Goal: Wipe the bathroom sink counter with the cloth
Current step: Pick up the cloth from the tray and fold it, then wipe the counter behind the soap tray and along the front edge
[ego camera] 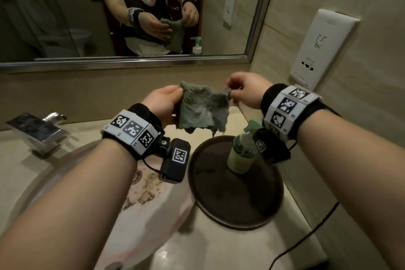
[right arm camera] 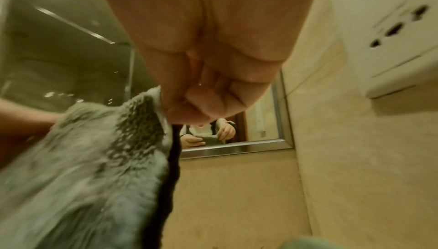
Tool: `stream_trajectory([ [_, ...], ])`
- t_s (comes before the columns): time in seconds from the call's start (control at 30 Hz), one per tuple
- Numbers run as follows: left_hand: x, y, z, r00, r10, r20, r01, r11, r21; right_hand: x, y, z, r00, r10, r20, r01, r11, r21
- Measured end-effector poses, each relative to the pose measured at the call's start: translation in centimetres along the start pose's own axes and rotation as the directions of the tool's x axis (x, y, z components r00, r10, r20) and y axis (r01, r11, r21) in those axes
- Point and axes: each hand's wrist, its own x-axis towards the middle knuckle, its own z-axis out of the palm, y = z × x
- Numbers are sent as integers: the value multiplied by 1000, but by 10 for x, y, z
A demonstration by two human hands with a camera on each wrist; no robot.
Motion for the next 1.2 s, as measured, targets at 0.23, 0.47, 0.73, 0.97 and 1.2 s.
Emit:
stream_trajectory([
  [0.23, 33, 19, -1, 987, 162, 11, -133, 768, 626, 28, 13, -25, 996, 63, 56, -71, 985, 156],
  [0.47, 87, 29, 18, 997, 72, 12, -69, 868, 491, 77, 33, -35, 992, 107, 73, -111, 993, 45],
  [0.73, 157, 1, 42, 994, -70, 80, 1, 755, 656, 129, 79, -6, 937, 285, 204, -267, 957, -113],
  [0.97, 206, -24, 55, 986, 94, 141, -169, 618, 768, 172, 118, 22, 959, 282, -7, -282, 955, -94],
  [1.2, 233, -95, 43, 980, -153, 129, -75, 316, 946, 177, 150, 74, 879, 373, 296, -234, 879, -415],
])
